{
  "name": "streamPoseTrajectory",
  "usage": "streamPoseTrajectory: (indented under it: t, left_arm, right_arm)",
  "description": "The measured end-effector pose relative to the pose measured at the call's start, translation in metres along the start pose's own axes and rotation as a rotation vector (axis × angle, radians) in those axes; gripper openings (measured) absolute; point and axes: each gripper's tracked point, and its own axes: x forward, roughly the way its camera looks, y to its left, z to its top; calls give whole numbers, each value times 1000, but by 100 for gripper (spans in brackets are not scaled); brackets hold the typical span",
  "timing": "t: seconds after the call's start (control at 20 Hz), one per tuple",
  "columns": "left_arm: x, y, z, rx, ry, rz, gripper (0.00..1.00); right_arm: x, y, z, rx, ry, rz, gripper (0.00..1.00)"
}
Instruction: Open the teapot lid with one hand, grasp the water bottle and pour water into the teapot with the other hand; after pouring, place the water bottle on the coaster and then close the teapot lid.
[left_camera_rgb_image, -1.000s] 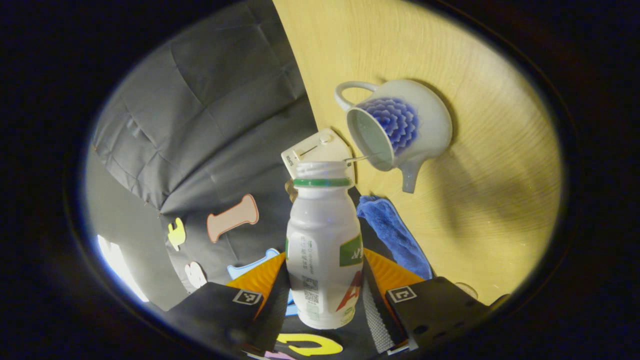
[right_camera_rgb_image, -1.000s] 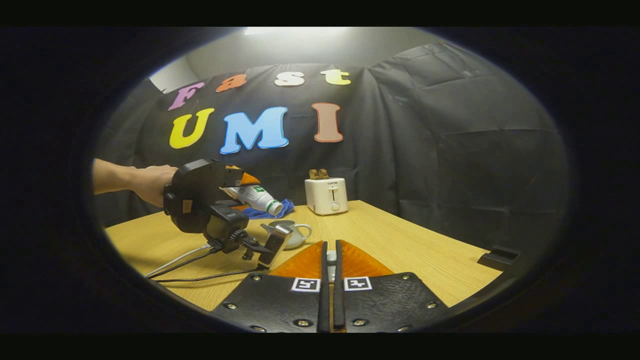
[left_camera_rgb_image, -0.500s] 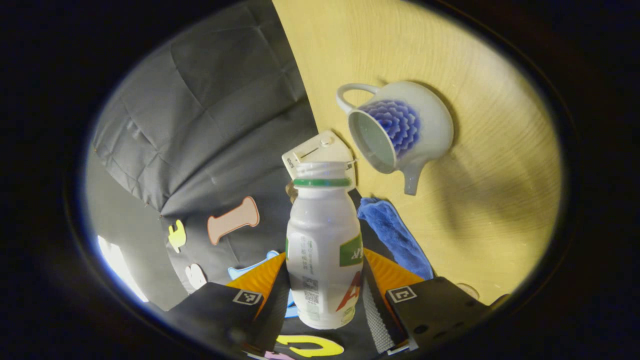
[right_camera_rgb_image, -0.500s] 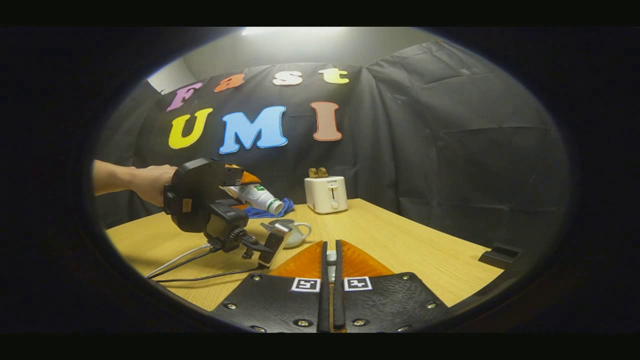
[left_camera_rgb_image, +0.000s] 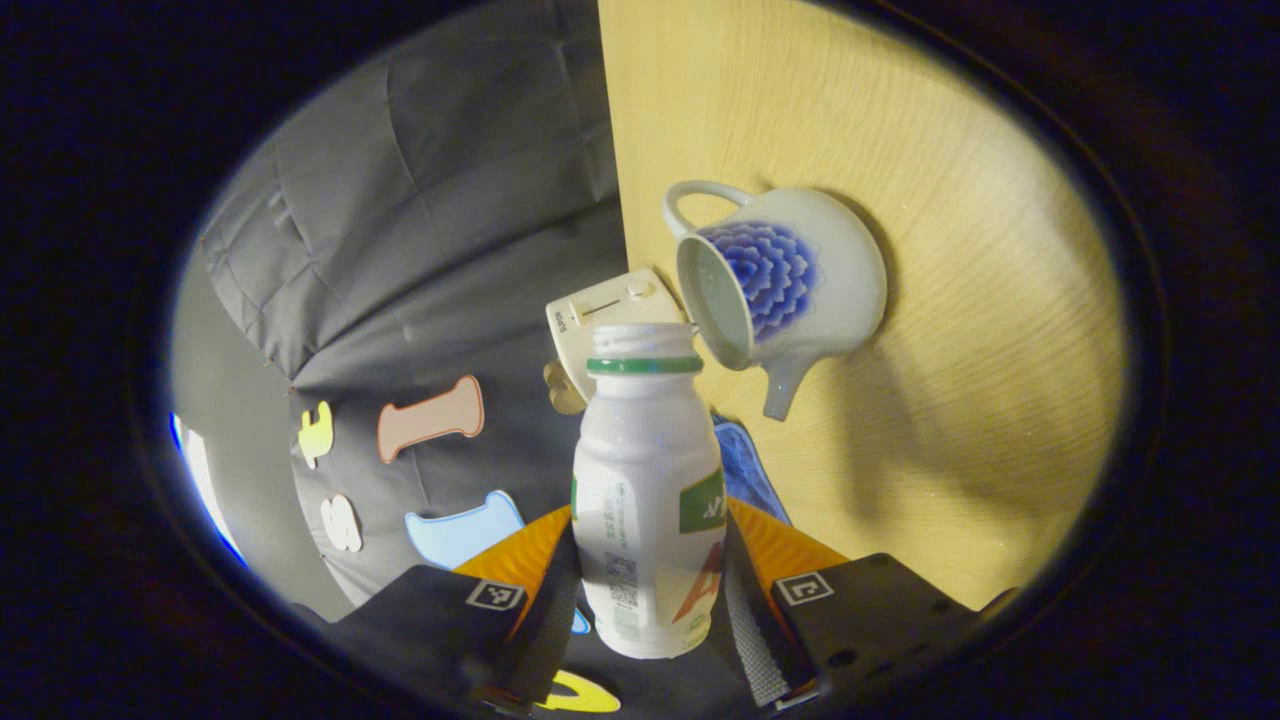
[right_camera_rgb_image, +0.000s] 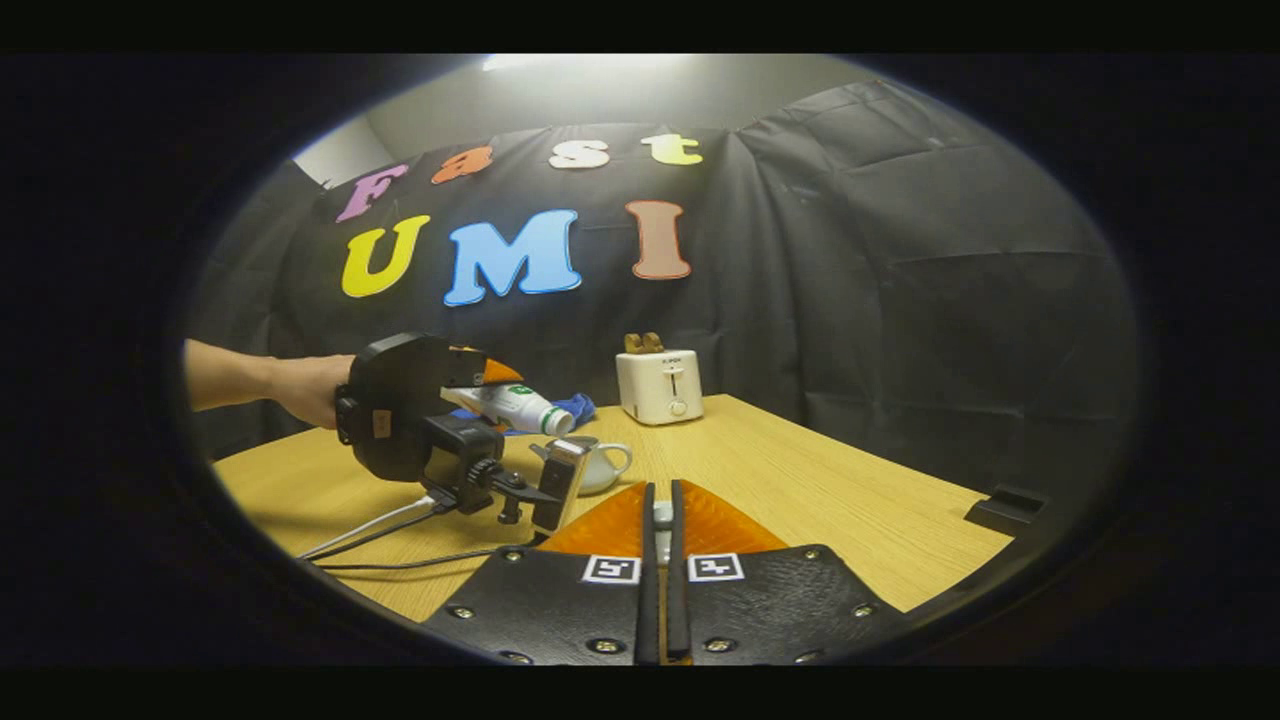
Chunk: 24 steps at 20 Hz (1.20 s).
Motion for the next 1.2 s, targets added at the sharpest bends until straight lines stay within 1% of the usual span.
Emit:
streamPoseTrajectory:
  t: [0.05,0.1,0.15,0.2,0.35,0.4,0.45,0.5,0.55,0.6,0.7,0.8,0.85,0.9,0.95,1.05,1.2]
  left_arm:
    - [-1,-2,1,-24,-5,0,83]
    - [-1,-4,0,-55,-9,-5,83]
    - [-2,-9,0,-93,-8,-15,76]
    - [-3,-11,-3,-134,-5,-21,83]
    - [-8,-20,-9,-263,4,-31,83]
    - [-10,-23,-13,-313,10,-34,83]
    - [-13,-26,-18,-363,19,-33,83]
    - [-16,-29,-22,-406,30,-27,76]
    - [-19,-33,-26,-444,41,-25,83]
    - [-22,-36,-31,-483,52,-24,83]
    - [-27,-44,-41,-549,79,-26,83]
    - [-33,-47,-52,-606,97,-16,83]
    - [-38,-41,-61,-634,107,-9,76]
    - [-40,-40,-67,-660,114,-3,83]
    - [-43,-40,-72,-688,124,3,83]
    - [-49,-38,-85,-756,138,25,83]
    - [-61,-35,-104,-884,152,60,83]
  right_arm:
    - [1,1,0,-1,2,2,0]
    - [1,2,-1,-2,3,3,0]
    - [1,3,1,-2,4,4,3]
    - [0,4,1,-2,4,5,3]
    - [2,10,2,-14,6,18,3]
    - [4,15,2,-19,12,28,0]
    - [5,17,2,-22,16,37,3]
    - [7,21,3,-26,18,45,3]
    - [9,25,4,-36,22,54,0]
    - [11,29,3,-50,24,62,3]
    - [15,35,6,-75,25,77,3]
    - [19,43,7,-89,28,92,3]
    - [21,47,8,-95,29,101,3]
    - [23,51,8,-100,32,109,0]
    - [25,54,9,-104,32,119,3]
    - [31,61,13,-119,27,133,3]
    - [42,69,17,-131,22,153,3]
